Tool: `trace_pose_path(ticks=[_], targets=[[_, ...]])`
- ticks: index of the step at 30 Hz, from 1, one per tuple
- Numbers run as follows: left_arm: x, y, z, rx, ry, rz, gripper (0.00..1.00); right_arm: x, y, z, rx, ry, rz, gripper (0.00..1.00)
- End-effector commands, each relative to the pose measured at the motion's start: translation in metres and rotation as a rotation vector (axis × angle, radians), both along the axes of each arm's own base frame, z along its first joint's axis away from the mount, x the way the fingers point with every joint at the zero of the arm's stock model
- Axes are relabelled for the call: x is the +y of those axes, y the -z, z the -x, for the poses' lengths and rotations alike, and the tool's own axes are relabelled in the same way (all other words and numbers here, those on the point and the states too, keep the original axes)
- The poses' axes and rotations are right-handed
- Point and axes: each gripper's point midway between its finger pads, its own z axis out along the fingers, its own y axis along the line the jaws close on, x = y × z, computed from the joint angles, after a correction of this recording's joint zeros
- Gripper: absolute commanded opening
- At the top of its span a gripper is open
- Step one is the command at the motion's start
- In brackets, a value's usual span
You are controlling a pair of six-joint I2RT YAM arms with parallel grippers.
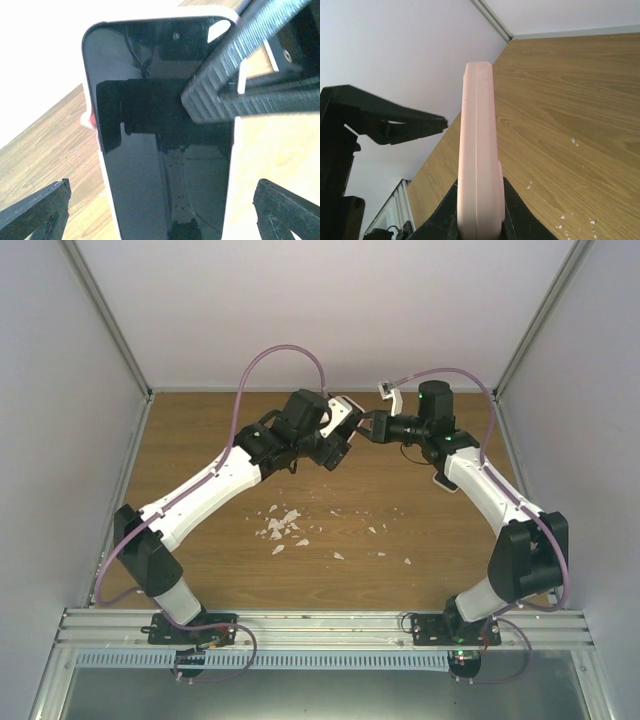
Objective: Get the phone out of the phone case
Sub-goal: Pick up the phone at the center of the board, then remove the phone case from the phone.
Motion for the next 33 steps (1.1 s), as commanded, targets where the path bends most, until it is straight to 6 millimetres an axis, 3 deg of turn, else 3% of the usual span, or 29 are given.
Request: trace_pose_path(ticks=[1, 7, 15, 21, 27, 33], targets=[[0.0, -0.025, 0.017, -0.051, 0.082, 0.057, 0.99, -0.01, -0.035, 0.007, -0.117, -0.008, -0.027, 0.0], [0.014, -0.015, 0.033, 0.082, 0.214, 0.143, 0.99, -0.014, -0.044, 0.023, -0.203, -0.095, -0.026, 0.0], [0.038, -0.041, 0.061, 0.19, 0.421, 0.356, 0.99, -0.016, -0.064, 0.065, -0.327, -0.326, -0.088, 0.0], [0.048, -0.053, 0.093, 0.239, 0.579, 0.463, 0.93, -0.018, -0.075, 0.09, -0.353, -0.458, -0.141, 0.0], [0.05, -0.042, 0.113, 0.298, 0.624, 0.485, 0.85, -0.022, -0.089, 0.104, -0.39, -0.498, -0.167, 0.0], [0.049, -0.027, 0.105, 0.304, 0.541, 0.463, 0.82, -0.024, -0.094, 0.108, -0.385, -0.511, -0.18, 0.01]])
